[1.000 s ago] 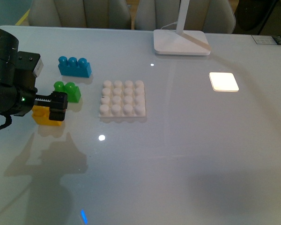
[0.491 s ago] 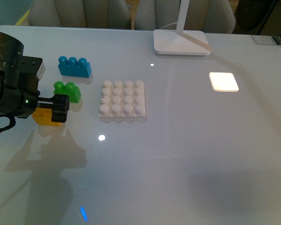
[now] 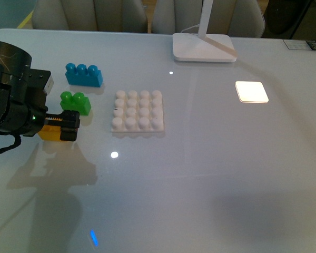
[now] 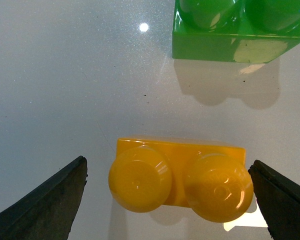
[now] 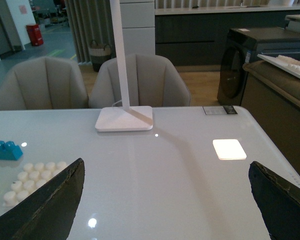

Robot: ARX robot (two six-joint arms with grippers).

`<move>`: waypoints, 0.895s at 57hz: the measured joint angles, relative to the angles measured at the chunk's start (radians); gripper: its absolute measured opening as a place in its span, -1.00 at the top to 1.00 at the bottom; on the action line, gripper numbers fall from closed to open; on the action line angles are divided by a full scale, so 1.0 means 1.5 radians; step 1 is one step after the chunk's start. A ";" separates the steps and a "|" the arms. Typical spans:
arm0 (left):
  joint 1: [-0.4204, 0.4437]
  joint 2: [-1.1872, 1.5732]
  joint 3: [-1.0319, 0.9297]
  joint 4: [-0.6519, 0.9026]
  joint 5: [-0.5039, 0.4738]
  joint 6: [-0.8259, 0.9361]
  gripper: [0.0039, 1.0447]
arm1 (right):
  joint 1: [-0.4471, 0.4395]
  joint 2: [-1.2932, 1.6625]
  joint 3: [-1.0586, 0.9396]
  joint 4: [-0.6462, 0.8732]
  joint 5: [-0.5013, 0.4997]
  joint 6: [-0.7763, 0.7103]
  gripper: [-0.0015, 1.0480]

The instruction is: Insert yellow block into base center

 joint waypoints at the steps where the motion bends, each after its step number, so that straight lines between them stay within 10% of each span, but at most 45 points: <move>1: 0.000 0.000 0.000 0.000 0.000 -0.001 -0.86 | 0.000 0.000 0.000 0.000 0.000 0.000 -0.83; 11: 0.001 0.000 0.001 0.000 0.000 -0.003 -0.86 | 0.000 0.000 0.000 0.000 0.000 0.000 -0.83; 23: 0.001 0.000 0.002 -0.002 0.000 -0.010 -0.21 | 0.000 0.000 0.000 0.000 0.000 0.000 -0.83; 51: -0.050 -0.037 -0.027 -0.007 0.008 -0.067 -0.19 | 0.000 0.000 0.000 0.000 0.000 0.000 -0.83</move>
